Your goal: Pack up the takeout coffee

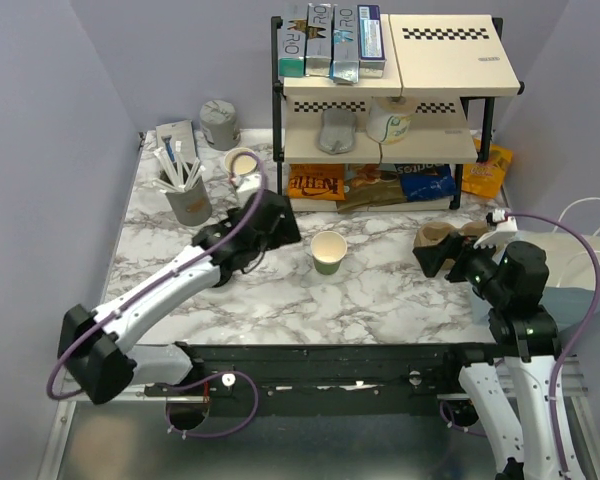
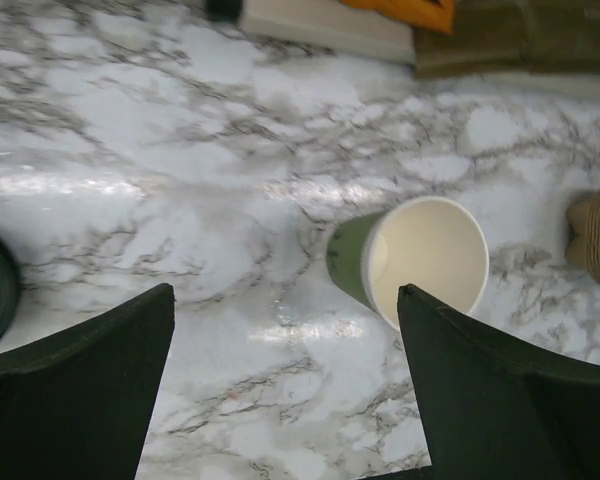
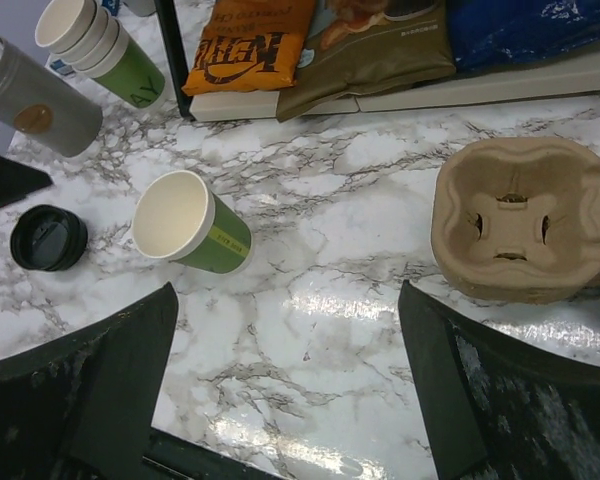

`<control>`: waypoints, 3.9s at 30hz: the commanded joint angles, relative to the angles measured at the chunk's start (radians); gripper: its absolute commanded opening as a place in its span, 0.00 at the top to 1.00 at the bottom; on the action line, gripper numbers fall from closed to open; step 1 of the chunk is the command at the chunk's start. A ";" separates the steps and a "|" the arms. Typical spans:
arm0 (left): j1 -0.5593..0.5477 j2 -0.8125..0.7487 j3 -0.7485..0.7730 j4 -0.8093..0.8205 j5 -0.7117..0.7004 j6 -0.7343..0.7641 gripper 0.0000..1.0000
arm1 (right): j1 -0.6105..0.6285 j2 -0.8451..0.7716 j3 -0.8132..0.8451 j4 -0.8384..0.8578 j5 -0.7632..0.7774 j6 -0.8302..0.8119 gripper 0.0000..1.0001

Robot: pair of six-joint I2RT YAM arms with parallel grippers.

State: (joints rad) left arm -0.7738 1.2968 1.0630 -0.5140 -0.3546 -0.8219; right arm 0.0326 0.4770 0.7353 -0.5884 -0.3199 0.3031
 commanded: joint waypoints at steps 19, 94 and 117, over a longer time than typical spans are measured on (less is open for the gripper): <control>0.696 -0.215 -0.321 -0.156 0.102 -0.065 0.50 | -0.002 -0.009 -0.014 0.012 -0.073 -0.027 0.00; 0.696 -0.288 -0.109 -0.331 0.578 -0.003 1.00 | 0.950 0.334 0.154 0.398 0.137 -0.718 0.09; 0.691 -0.209 0.009 -0.686 0.920 -0.029 1.00 | 1.181 0.885 0.276 0.685 0.179 -1.386 0.20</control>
State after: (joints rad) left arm -0.0826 1.0763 1.0733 -1.1648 0.5129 -0.8566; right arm 1.2053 1.3281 0.9825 -0.0032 -0.1429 -1.0332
